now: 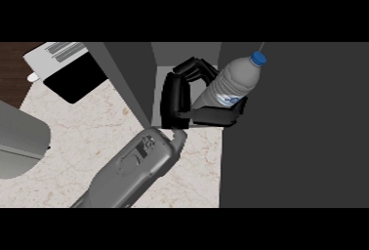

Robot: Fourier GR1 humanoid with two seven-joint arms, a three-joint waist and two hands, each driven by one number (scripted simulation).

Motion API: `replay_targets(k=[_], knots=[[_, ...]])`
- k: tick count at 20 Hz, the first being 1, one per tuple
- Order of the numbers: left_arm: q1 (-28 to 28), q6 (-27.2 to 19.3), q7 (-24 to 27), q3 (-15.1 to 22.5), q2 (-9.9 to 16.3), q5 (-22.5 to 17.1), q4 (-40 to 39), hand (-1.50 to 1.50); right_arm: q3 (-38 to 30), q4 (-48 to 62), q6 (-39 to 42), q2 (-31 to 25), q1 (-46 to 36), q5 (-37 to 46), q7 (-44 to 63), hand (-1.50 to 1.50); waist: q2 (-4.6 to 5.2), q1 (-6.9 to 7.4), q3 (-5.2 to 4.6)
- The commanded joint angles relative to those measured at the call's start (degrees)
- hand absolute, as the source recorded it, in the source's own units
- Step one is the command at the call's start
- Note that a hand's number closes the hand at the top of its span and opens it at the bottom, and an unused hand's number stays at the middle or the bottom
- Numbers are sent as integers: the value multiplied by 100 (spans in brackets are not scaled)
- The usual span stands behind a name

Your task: Pick up the bottled water, place it into the cabinet and close the cabinet

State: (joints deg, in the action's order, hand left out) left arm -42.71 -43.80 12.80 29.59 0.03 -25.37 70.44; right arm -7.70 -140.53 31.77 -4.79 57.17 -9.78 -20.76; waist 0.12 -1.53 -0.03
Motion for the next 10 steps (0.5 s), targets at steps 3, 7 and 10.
replay_targets(k=[3,7,10], knots=[[-230,90,357,-170,-3,19,-811,150,-249,-584,217,12,374,-788,126,-150,-1,-6,0],[-662,250,181,-374,10,115,-1385,150,-272,-561,202,-61,219,-965,344,-150,5,18,0],[-544,562,804,-628,-3,-217,-2046,150,-192,-501,342,4,355,-888,131,-150,35,-89,-4]])
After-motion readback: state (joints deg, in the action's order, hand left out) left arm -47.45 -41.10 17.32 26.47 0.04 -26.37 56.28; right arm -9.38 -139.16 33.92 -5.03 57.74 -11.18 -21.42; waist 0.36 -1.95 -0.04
